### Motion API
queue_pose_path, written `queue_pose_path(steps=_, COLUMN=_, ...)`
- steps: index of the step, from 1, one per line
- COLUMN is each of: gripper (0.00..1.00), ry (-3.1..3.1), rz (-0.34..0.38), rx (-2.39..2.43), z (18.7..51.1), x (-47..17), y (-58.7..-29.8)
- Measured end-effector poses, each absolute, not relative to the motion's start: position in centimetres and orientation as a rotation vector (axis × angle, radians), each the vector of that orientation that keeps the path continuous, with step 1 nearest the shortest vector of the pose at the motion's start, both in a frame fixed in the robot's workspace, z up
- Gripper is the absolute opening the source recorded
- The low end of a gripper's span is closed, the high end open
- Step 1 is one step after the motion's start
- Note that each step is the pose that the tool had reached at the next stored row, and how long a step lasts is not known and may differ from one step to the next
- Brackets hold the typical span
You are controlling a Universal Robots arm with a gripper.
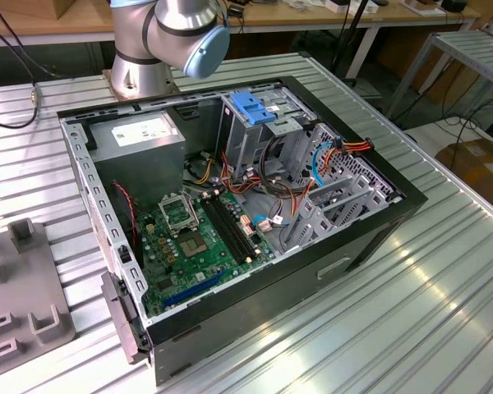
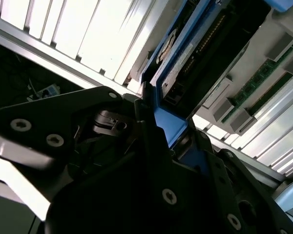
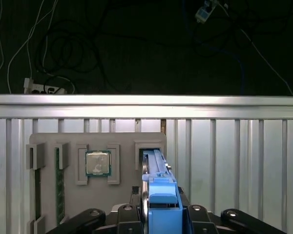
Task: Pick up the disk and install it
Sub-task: 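Pick up the disk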
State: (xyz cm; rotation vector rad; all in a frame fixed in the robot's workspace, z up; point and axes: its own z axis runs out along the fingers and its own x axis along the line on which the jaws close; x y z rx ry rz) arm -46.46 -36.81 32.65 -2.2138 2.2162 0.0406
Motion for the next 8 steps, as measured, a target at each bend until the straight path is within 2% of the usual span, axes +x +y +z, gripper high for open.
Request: queue_pose_path(steps=8, gripper=0.37, ry=2.216, rz=0.041, rx=-2.214, z=33.9, x=-46.5, y=-36.8)
